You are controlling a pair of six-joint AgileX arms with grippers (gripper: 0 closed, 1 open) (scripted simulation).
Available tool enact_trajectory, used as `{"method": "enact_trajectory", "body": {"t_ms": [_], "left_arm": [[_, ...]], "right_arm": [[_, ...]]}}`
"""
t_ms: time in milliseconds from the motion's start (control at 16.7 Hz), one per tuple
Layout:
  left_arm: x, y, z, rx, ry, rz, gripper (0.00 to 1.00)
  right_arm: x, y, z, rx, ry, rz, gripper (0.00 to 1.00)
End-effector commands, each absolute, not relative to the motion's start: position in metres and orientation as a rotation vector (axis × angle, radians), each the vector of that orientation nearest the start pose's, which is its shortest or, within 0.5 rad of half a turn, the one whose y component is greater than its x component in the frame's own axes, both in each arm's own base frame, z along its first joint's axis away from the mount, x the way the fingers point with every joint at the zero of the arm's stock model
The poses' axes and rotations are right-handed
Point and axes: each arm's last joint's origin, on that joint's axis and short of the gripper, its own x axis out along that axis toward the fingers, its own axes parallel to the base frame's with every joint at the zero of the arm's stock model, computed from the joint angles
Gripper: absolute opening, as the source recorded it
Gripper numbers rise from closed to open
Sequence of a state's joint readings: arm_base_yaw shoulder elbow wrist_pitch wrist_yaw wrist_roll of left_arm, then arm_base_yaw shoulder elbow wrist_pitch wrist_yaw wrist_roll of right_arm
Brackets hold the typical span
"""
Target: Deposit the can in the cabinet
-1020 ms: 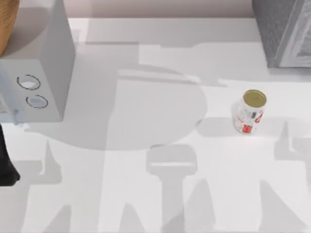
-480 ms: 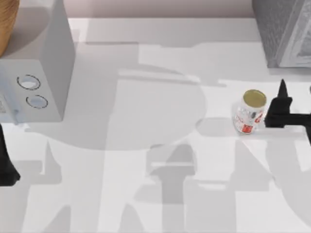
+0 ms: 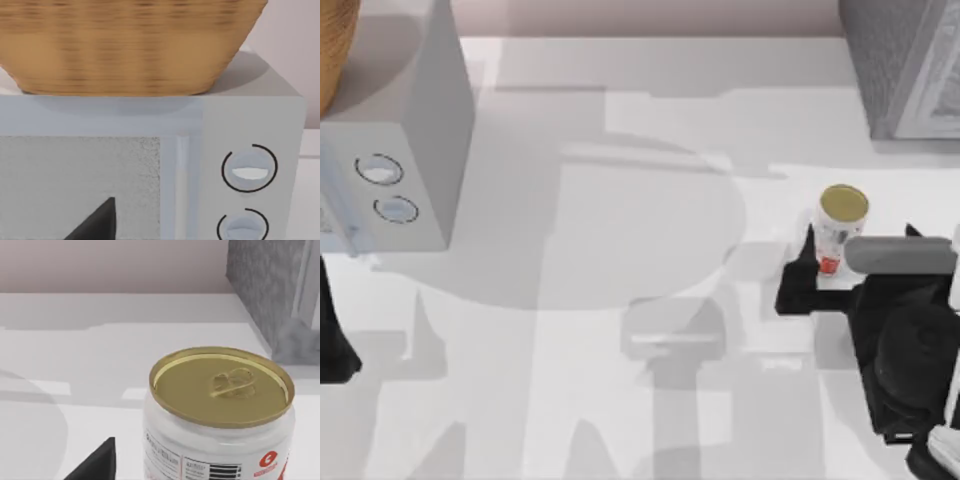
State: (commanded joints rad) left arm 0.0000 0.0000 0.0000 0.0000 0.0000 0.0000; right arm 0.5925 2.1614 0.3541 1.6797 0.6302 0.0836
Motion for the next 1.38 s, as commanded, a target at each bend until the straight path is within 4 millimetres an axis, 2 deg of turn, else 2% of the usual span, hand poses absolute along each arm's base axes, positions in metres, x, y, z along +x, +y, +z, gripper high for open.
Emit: {"method": "enact_trajectory", "body": {"t_ms": [240,540,600,960,1380], "left_arm": [[0.106,-0.001,0.16,0.0,0.0,0.0,1.0],[0.106,-0.001,0.16,0.0,0.0,0.0,1.0],[0.106,-0.001,0.16,0.0,0.0,0.0,1.0],[0.106,-0.001,0.16,0.0,0.0,0.0,1.0],[0.106,-0.001,0.16,0.0,0.0,0.0,1.0]], "right_arm": [[0.223,0.143,0.031,0.001,0.095,-0.011,1.0],[0.222,0.144,0.028,0.001,0.094,-0.01,1.0],[0.22,0.145,0.004,-0.001,0.176,0.004,1.0],[0.238,0.151,0.017,0.007,0.097,-0.011,1.0],[0.262,0.148,0.021,0.001,0.094,-0.01,1.0]]}}
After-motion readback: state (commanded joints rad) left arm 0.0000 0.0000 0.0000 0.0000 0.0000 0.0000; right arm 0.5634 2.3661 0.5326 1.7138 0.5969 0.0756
